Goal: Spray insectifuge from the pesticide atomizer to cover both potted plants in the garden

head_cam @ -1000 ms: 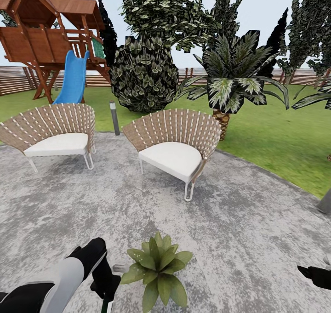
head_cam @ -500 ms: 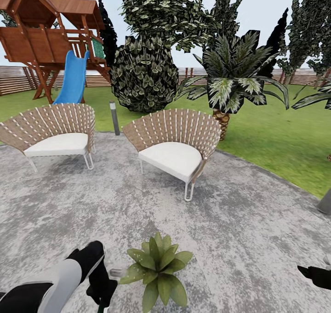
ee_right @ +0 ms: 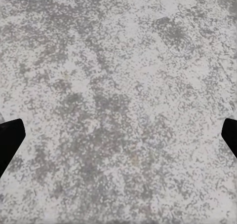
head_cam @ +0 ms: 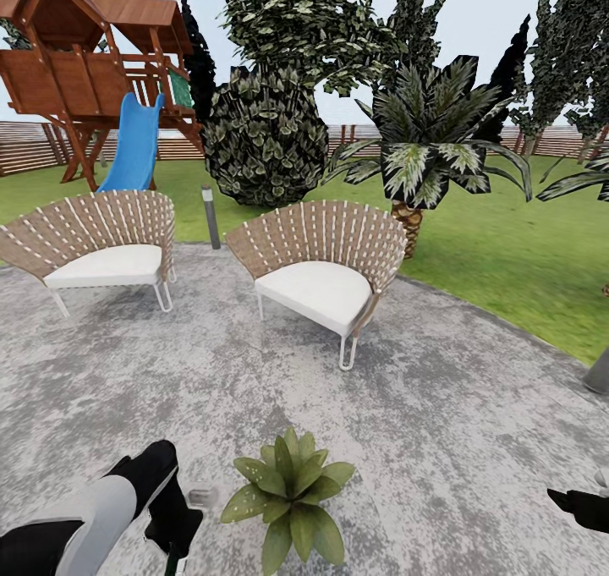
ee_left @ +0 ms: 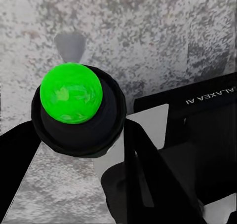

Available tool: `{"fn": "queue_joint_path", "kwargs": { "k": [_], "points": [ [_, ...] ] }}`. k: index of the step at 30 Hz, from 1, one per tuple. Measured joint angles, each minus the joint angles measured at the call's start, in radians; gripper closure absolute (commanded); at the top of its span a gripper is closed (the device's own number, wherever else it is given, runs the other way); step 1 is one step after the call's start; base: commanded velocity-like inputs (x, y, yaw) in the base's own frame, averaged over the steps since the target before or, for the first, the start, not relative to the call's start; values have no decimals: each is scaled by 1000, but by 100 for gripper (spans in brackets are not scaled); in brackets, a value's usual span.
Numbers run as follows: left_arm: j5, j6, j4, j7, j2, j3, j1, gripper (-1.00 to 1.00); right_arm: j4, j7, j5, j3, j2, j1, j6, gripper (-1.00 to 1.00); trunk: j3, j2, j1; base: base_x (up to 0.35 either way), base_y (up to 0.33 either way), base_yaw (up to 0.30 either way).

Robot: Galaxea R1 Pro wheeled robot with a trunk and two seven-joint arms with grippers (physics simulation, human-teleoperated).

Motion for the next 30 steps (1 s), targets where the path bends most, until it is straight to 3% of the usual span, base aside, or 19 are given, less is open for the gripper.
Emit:
{"fn": "queue_joint_path", "kwargs": {
  "k": [3, 5, 10, 14, 19, 22, 25, 28, 30],
  "points": [
    [5, 5, -99, -4, -15, 1, 0, 100, 0, 0, 0, 0, 0, 0, 0, -100, 0, 0, 0, 0, 0, -109],
    [9, 10, -146, -6, -40, 2, -2, 100, 0, 0, 0, 0, 0, 0, 0, -100, 1, 0, 0, 0, 0, -206],
    [6, 14, -167, -10, -104, 0, -10, 100, 0, 0, 0, 0, 0, 0, 0, -100, 4, 0, 0, 0, 0, -192],
    [2, 24, -169, -12, -134, -8, -13, 100, 0, 0, 0, 0, 0, 0, 0, -100, 5, 0, 0, 0, 0, -40],
    [-4, 28, -168, -17, -150, -112, -33, 100, 0, 0, 0, 0, 0, -1, 0, -100, 5, 0, 0, 0, 0, -5],
    [1, 30, -168, -52, -152, -133, -57, 100, 0, 0, 0, 0, 0, 0, 0, -100, 5, 0, 0, 0, 0, 0],
    [4, 29, -167, -131, -157, -160, -90, 100, 0, 0, 0, 0, 0, 0, 0, -100, 5, 0, 0, 0, 0, 0],
    [0, 28, -166, -174, -164, -241, -101, 100, 0, 0, 0, 0, 0, 0, 0, -100, 5, 0, 0, 0, 0, 0],
    [0, 28, -165, -216, -172, -317, -104, 100, 0, 0, 0, 0, 0, 0, 0, -100, 5, 0, 0, 0, 0, 0]
  ]
}}
